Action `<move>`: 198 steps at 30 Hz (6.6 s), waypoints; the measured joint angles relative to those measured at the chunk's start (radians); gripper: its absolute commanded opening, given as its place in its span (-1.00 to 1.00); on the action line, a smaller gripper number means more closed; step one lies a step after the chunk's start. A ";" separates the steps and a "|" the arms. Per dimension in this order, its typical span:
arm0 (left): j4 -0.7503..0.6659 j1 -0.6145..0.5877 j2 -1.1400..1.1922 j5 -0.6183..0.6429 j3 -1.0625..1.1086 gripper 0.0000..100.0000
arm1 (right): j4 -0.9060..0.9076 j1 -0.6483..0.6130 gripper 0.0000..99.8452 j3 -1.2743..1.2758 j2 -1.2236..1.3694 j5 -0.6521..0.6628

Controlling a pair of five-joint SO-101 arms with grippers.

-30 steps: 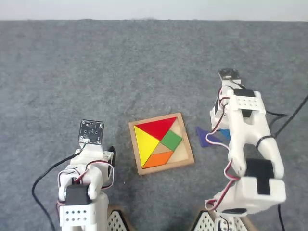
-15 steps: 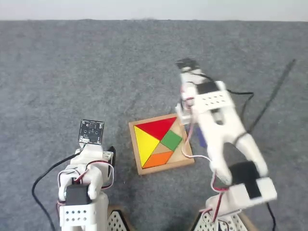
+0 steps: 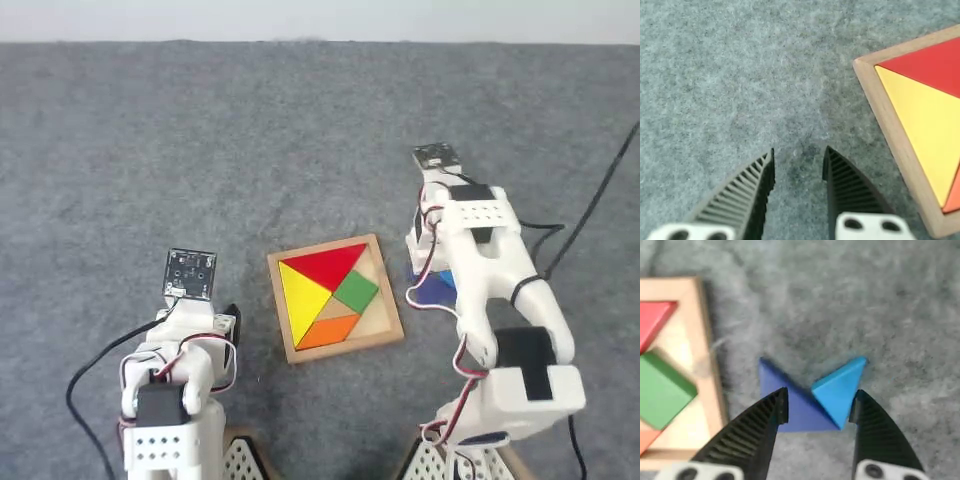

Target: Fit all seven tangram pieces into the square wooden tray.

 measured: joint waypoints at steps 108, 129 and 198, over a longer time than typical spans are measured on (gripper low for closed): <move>0.000 0.000 0.000 0.000 0.000 -0.69 | -0.029 0.129 -0.65 -0.069 0.132 -0.193; 0.000 0.000 0.000 0.000 0.000 -0.69 | 0.000 0.095 -0.63 -0.176 0.218 -0.637; 0.000 0.000 0.000 0.000 0.000 -0.69 | -0.071 0.209 -0.66 -0.281 0.284 -0.961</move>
